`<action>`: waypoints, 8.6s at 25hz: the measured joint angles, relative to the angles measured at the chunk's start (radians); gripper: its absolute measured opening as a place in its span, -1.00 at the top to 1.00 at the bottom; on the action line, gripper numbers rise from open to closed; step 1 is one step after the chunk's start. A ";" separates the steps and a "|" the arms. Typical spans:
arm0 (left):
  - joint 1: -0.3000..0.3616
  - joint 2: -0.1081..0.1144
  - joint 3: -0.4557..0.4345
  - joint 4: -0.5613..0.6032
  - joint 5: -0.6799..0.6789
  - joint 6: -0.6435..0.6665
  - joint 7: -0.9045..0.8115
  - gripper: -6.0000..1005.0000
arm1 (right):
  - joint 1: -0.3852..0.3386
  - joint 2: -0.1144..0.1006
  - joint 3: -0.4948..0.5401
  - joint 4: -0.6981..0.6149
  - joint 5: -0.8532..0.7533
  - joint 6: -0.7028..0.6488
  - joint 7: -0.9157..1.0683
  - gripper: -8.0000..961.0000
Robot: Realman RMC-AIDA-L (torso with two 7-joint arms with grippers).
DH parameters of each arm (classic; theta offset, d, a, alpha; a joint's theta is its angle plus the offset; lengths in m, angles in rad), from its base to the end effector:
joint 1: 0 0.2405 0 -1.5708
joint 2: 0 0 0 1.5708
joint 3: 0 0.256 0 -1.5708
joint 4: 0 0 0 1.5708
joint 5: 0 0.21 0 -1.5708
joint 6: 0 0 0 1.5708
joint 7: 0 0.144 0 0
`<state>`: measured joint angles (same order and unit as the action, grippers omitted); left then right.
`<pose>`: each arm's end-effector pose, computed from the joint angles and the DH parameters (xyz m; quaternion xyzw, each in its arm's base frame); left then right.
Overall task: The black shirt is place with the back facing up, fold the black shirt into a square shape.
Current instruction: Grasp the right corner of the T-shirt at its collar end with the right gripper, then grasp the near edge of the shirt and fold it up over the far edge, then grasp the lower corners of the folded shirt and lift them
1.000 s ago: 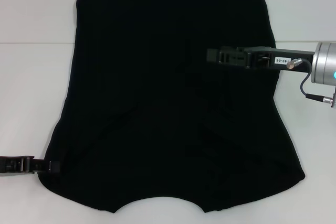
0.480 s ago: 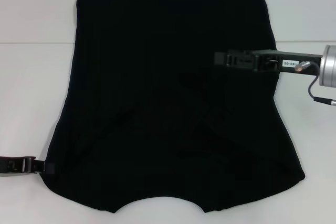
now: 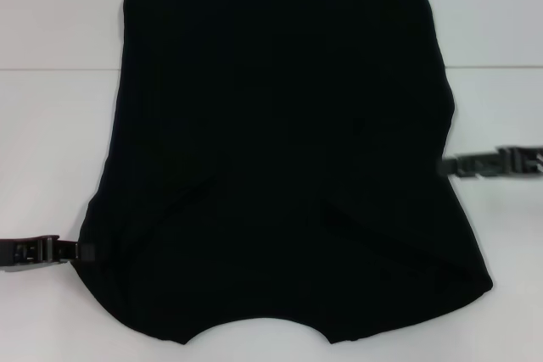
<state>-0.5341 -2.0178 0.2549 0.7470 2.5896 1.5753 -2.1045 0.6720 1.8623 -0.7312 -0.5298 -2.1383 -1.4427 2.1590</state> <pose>-0.3504 0.3075 0.0559 -0.7653 -0.6101 -0.1306 0.1584 0.2826 0.3813 0.0572 -0.8254 0.5308 0.1535 0.1159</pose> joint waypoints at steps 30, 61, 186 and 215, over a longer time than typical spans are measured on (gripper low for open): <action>0.010 -0.008 0.001 -0.002 -0.023 0.000 0.015 0.91 | -0.001 0.039 -0.005 0.014 -0.304 -0.046 0.056 -0.40; 0.008 -0.004 -0.009 -0.001 -0.042 -0.003 0.015 0.91 | 0.021 0.067 -0.012 -0.009 -0.332 -0.025 0.081 0.74; -0.082 -0.051 0.039 -0.198 -0.255 -0.523 0.168 -0.41 | 0.001 0.092 0.362 0.108 0.043 0.240 -0.333 -0.28; -0.098 -0.056 0.117 -0.207 -0.244 -0.567 0.169 0.45 | -0.005 0.092 0.360 0.106 0.041 0.240 -0.334 -0.25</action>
<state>-0.6320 -2.0740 0.3714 0.5399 2.3458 1.0086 -1.9353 0.6668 1.9542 -0.3708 -0.4234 -2.0975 -1.2032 1.8250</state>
